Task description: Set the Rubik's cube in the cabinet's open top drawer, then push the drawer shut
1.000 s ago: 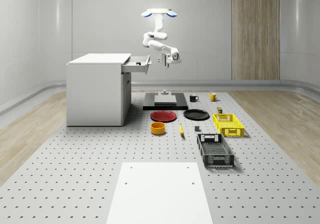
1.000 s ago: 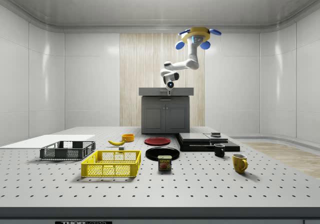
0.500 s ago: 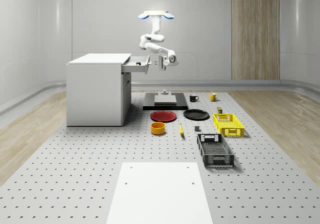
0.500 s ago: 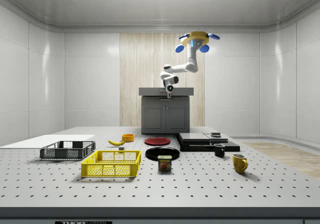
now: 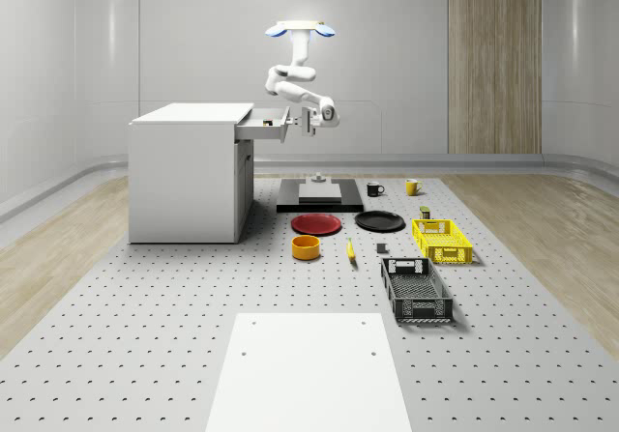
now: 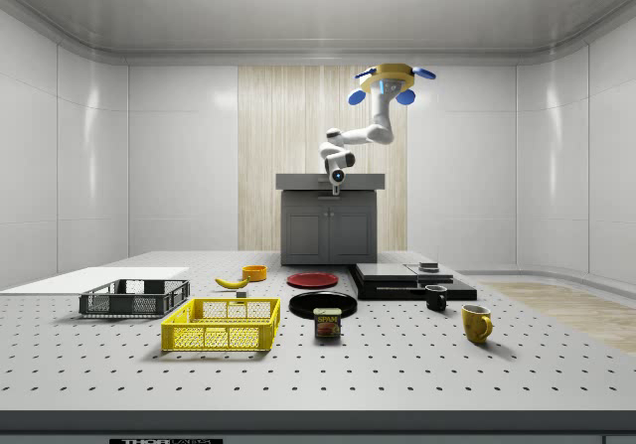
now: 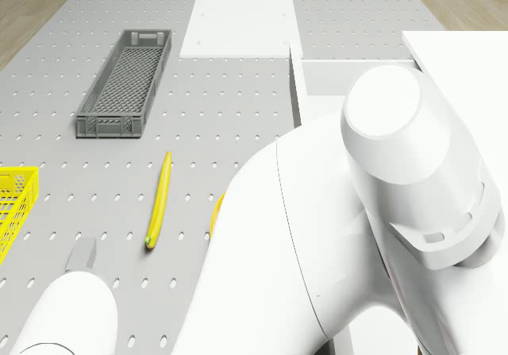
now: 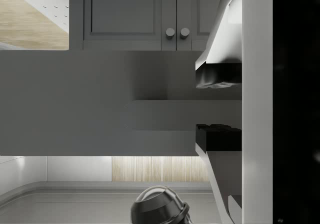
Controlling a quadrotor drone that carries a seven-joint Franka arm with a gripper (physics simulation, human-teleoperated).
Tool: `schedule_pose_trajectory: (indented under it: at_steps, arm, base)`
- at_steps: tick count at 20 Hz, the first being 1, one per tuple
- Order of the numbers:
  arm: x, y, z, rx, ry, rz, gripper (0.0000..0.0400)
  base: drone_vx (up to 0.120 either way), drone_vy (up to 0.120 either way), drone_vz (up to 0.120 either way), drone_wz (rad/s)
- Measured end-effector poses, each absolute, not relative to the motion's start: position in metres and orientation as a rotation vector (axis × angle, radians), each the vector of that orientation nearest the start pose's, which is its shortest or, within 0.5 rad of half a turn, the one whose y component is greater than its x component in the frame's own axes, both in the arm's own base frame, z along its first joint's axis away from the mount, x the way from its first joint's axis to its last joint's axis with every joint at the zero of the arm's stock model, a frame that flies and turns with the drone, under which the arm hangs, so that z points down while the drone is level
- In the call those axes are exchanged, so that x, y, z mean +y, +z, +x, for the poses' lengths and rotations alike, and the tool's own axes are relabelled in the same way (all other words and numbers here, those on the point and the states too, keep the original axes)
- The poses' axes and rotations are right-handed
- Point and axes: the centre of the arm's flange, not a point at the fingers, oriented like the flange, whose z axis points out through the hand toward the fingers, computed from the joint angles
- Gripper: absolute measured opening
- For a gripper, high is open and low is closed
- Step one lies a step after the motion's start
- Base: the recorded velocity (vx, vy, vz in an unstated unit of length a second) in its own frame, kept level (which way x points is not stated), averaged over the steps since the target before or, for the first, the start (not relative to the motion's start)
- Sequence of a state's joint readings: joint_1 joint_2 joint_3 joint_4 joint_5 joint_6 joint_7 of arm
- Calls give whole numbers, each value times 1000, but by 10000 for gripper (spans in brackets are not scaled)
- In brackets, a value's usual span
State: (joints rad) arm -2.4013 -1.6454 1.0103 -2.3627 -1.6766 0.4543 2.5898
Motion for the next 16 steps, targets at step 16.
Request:
schedule_pose_trajectory:
  at_steps: [16]
  arm:
    - [-24, 631, 292, 638, 641, -1475, 105]
  base:
    - [0, -25, 0, 0]
